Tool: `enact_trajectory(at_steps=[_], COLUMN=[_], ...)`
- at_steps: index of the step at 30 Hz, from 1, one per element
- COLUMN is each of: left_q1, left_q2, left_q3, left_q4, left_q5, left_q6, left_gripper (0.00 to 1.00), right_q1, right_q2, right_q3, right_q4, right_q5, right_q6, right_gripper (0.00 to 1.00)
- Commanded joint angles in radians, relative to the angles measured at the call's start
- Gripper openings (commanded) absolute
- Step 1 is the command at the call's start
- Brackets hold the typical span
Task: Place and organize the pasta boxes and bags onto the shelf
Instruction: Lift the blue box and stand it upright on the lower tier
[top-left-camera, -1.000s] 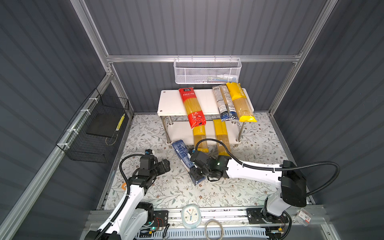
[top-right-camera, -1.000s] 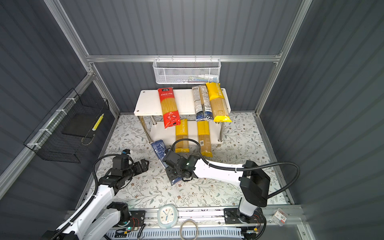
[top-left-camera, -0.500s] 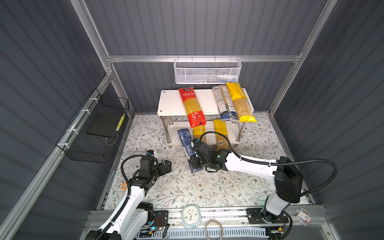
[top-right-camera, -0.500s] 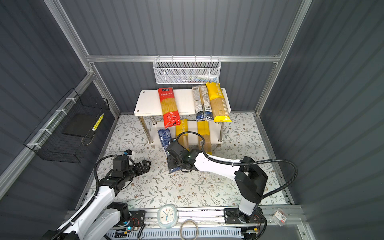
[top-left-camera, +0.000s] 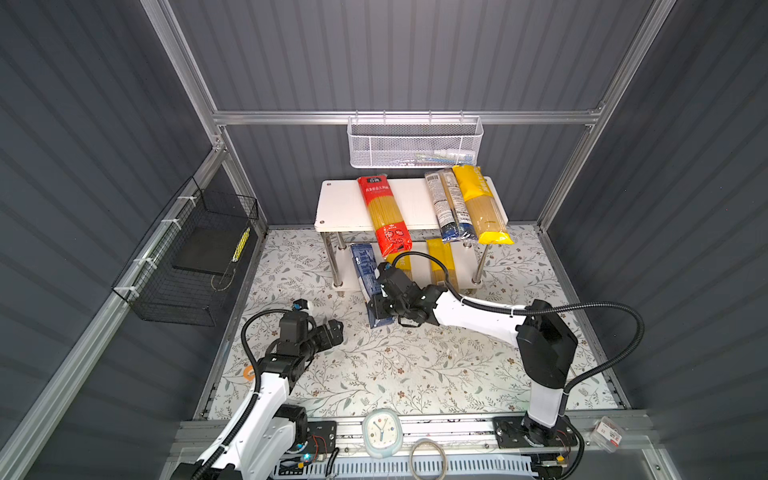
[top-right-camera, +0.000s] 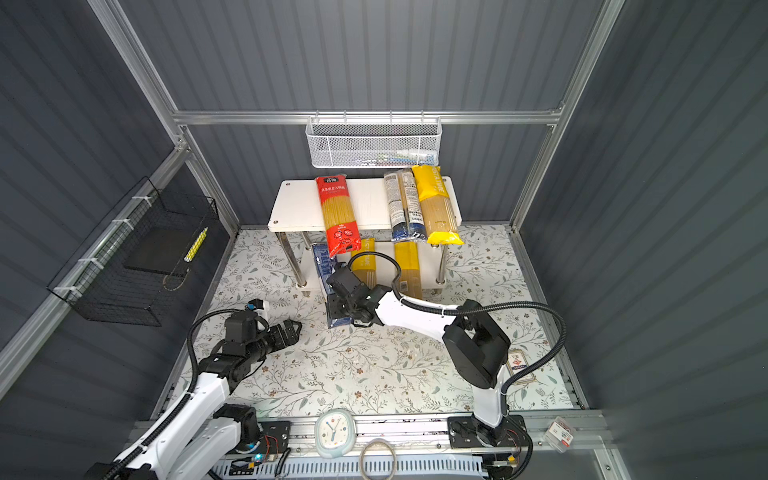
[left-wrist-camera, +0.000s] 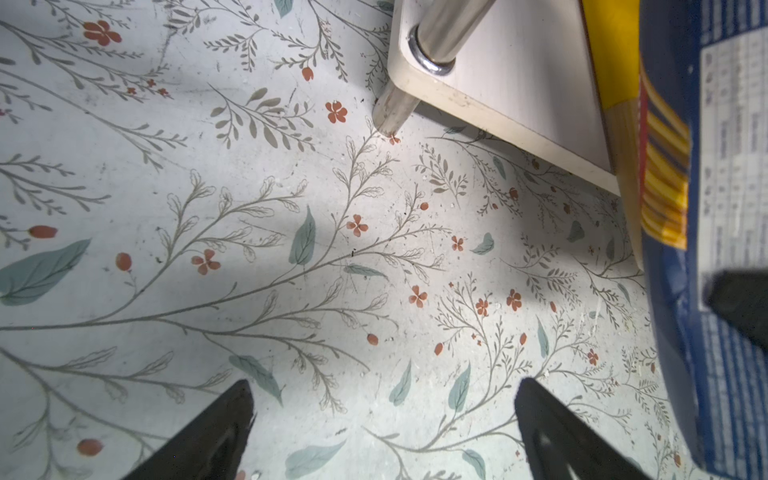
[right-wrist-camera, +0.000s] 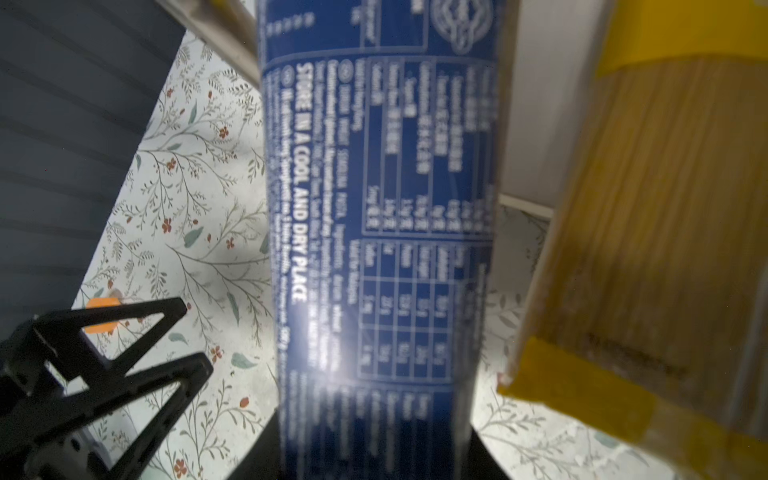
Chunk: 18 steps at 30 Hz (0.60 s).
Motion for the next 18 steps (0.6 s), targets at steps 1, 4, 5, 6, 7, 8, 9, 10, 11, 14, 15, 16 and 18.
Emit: enact_trajectory(at_steps=[1,4,5,6,7,8,9,10,11,14,15,16,18], left_q1=[0.005,0.005,0.005,0.005,0.005,0.005,0.005,0.005,0.005,0.005,0.005,0.005,0.005], left_q2=[-0.011,-0.01,-0.008,-0.009,-0.008,-0.008,-0.011,-0.011,-0.013,-0.016,-0.018,-0.019,-0.018], left_q3=[-0.013,-0.012,-0.012,-0.012,-0.012,-0.012,-0.012,-0.012,-0.013,-0.015,-0.015,-0.015,-0.016], left_q4=[0.006,0.004,0.002,0.0,-0.001,-0.001,-0.001,0.0,0.001,0.001,0.001,0.002,0.002], left_q5=[0.017,0.013,0.007,0.0,-0.004,-0.003,0.0,0.002,0.004,0.005,0.005,0.005,0.006], left_q6=[0.019,0.018,0.016,0.012,0.012,0.012,0.012,0.013,0.013,0.013,0.013,0.013,0.013], left_gripper=[0.99,0.99,0.99,0.99,0.99,0.99,0.99,0.99,0.99,0.99,0.99,0.99,0.99], right_q1=[-0.016,-0.03,-0.036,-0.043,-0.05,-0.054,-0.055,-0.057,-0.058,-0.064,-0.067,-0.07,-0.077], right_q2=[-0.012,0.017,0.029,0.043,0.053,0.063,0.07,0.076,0.083,0.105,0.112,0.117,0.128], right_q3=[0.066,0.094,0.108,0.12,0.132,0.142,0.148,0.155,0.164,0.186,0.191,0.195,0.198], right_q4=[0.16,0.167,0.167,0.166,0.165,0.167,0.173,0.178,0.182,0.195,0.201,0.208,0.229], right_q5=[0.004,0.001,-0.004,-0.014,-0.025,-0.031,-0.032,-0.031,-0.034,-0.036,-0.039,-0.044,-0.06], right_q6=[0.006,0.009,0.011,0.013,0.017,0.018,0.017,0.017,0.018,0.028,0.035,0.043,0.064], right_gripper=[0.31,0.33,0.33,0.34,0.33,0.34,0.34,0.34,0.34,0.34,0.34,0.34,0.36])
